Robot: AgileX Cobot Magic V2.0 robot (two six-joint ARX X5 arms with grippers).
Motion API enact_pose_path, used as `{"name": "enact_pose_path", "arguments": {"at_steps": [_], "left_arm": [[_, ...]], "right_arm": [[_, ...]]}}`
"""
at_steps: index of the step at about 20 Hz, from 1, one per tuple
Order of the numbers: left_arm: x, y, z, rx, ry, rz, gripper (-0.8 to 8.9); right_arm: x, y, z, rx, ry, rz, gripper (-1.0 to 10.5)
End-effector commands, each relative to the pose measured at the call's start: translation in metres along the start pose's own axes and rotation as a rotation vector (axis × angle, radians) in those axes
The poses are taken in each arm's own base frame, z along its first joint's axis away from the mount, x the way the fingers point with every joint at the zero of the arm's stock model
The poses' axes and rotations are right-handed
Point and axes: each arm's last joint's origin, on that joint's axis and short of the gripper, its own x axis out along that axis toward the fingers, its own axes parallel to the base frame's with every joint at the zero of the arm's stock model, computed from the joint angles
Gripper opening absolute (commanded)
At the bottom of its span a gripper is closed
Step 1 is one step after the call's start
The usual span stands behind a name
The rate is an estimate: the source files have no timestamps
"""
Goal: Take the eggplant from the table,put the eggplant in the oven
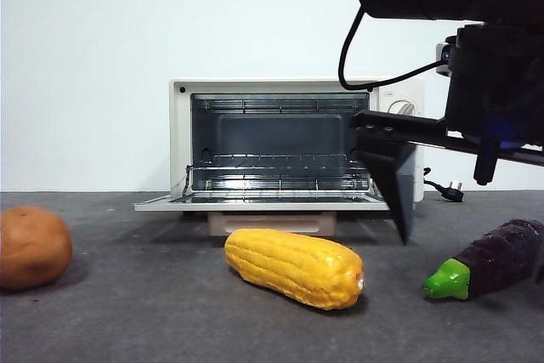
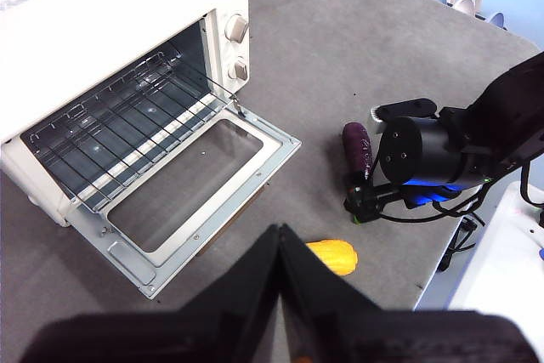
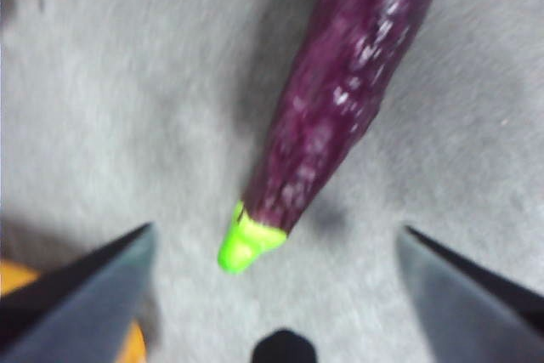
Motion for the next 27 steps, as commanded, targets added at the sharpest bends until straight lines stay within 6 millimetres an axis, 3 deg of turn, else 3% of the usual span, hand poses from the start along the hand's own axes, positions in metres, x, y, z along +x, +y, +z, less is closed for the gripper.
{"name": "enact_pose_path", "arguments": {"at_steps": [1, 7, 14, 17, 20, 21, 24, 27], "left_arm": [[-0.002, -0.001, -0.002, 0.014, -0.001, -0.002, -0.06], [-0.017, -0.007, -0.005, 0.028, -0.042, 0.008, -0.06], [-0.036, -0.014, -0.011, 0.043, -0.089, 0.018, -0.06], [-0.041, -0.017, -0.014, 0.047, -0.085, 0.018, -0.06], [-0.044, -0.018, -0.016, 0.056, -0.094, 0.020, -0.06], [-0.044, -0.018, -0.016, 0.056, -0.094, 0.020, -0.06], [-0.044, -0.017, -0.016, 0.059, -0.092, 0.032, -0.06], [-0.044, -0.016, -0.016, 0.060, -0.085, 0.069, -0.06]], "right_arm": [[0.003, -0.001, 0.001, 0.060, -0.015, 0.001, 4.0], [0.017, 0.001, -0.002, 0.080, 0.007, -0.045, 3.9], [0.024, 0.003, -0.001, 0.141, -0.028, -0.050, 1.5], [0.025, 0.002, 0.002, 0.154, -0.033, -0.058, 1.5], [0.026, 0.001, 0.003, 0.156, -0.038, -0.063, -0.1], [0.026, 0.001, 0.003, 0.155, -0.038, -0.063, -0.1], [0.021, 0.004, 0.005, 0.036, -0.047, -0.041, -0.1], [0.001, 0.005, 0.013, -0.100, -0.060, 0.026, -0.1]]}}
